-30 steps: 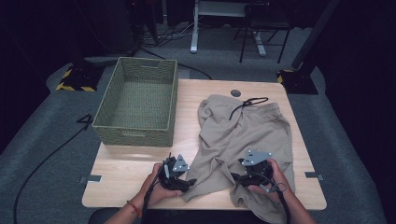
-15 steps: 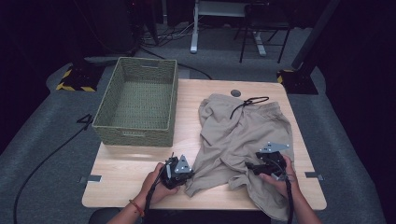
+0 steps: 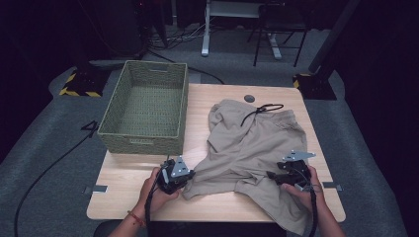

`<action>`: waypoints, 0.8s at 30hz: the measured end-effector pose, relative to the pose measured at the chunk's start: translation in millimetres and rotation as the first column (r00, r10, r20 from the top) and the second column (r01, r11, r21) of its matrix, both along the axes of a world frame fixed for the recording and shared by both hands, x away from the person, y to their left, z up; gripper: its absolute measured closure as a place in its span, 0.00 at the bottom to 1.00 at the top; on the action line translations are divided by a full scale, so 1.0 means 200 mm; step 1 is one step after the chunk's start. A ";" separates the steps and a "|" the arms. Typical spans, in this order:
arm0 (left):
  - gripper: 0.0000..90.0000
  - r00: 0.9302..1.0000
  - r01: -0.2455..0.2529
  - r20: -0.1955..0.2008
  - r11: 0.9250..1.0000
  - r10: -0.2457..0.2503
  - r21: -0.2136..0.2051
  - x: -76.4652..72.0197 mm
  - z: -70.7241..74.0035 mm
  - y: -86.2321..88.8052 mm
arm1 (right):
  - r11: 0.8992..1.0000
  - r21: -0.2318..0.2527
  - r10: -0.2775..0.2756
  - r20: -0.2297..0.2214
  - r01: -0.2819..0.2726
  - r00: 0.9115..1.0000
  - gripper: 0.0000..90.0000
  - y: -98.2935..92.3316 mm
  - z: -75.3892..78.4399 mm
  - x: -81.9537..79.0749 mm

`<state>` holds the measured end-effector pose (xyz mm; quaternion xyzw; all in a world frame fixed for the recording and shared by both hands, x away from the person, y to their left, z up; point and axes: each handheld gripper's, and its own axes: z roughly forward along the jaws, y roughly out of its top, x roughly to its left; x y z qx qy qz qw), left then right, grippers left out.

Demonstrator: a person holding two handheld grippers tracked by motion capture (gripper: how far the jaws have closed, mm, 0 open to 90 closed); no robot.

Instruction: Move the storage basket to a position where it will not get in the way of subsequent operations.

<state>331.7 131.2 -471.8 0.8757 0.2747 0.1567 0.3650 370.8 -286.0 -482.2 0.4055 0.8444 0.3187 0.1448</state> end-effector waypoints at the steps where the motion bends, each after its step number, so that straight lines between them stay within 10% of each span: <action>1: 0.98 1.000 -0.005 0.008 1.000 0.005 0.000 0.00 0.01 0.01 | 1.000 0.003 -0.002 -0.012 0.002 1.000 0.43 0.00 -0.01 0.01; 6: 0.98 0.997 -0.071 0.042 0.997 0.070 0.009 0.01 0.03 0.07 | 0.995 0.102 -0.008 -0.042 0.012 0.999 0.43 -0.07 0.03 0.01; 8: 0.98 0.995 -0.090 0.049 0.996 0.089 0.011 0.01 0.03 0.08 | 0.997 0.028 -0.070 0.016 0.069 0.997 0.47 -0.12 0.05 0.01; 11: 0.97 0.996 -0.085 0.034 0.996 0.085 -0.020 0.01 0.02 0.11 | 0.993 0.057 -0.103 -0.003 0.103 0.995 0.47 -0.17 0.03 0.02; 20: 0.94 0.997 0.072 0.000 0.985 -0.073 -0.158 -0.02 0.07 -0.04 | 0.988 -0.047 -0.146 0.007 0.146 0.989 0.45 -0.17 -0.03 0.07; 24: 0.81 0.987 0.161 0.028 0.984 -0.159 -0.080 -0.06 0.09 -0.20 | 0.963 -0.082 -0.255 0.044 0.258 0.966 0.44 -0.25 -0.02 0.14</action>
